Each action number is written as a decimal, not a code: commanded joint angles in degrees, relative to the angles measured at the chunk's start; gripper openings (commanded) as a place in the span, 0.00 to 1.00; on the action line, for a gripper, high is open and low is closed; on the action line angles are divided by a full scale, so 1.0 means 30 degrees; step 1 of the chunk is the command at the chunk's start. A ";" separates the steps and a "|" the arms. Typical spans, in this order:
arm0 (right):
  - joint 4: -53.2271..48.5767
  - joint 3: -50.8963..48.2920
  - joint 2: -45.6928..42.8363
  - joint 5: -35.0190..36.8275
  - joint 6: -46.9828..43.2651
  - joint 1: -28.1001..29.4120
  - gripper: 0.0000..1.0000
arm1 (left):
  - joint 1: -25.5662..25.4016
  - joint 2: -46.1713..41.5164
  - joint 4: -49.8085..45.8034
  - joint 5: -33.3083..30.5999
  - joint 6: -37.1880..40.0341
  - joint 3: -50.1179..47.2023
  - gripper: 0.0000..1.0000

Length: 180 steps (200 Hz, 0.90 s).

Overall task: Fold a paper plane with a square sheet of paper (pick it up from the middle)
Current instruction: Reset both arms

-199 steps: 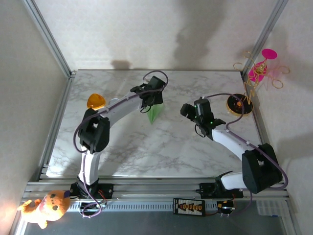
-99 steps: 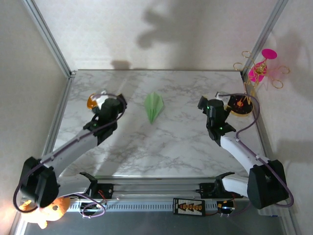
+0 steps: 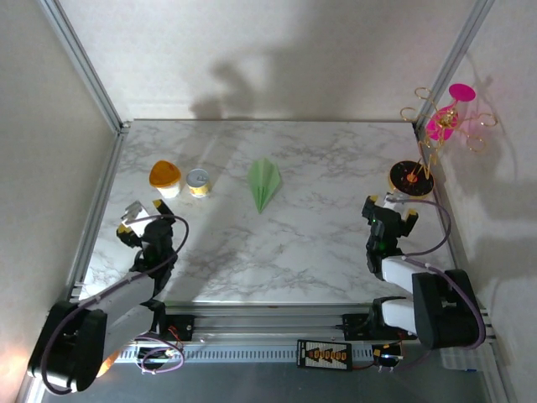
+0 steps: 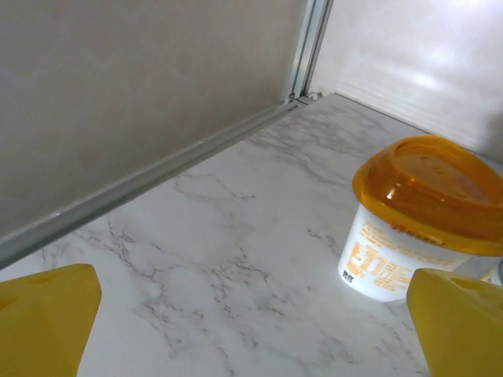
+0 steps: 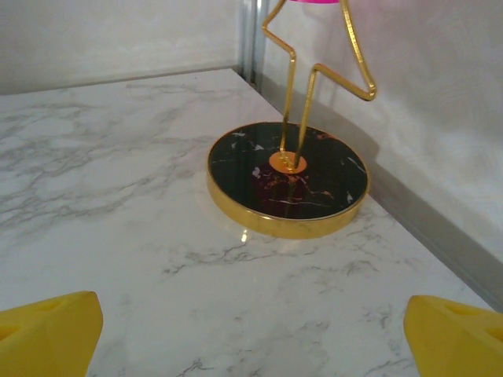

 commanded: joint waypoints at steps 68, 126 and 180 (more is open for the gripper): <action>0.9815 -0.1363 0.3172 -0.7655 -0.1813 -0.0789 0.99 | 0.2387 0.5655 1.3701 1.0905 0.3033 -0.1787 1.00; 1.1855 -0.1032 0.6073 -0.8130 -0.1703 -0.1139 0.99 | 0.2460 0.9640 1.5459 1.0947 0.3031 -0.0681 1.00; 0.9533 -0.0038 0.5875 -0.8205 -0.0950 -0.1659 0.99 | 0.2549 0.9944 1.1369 0.9092 0.2358 0.1595 1.00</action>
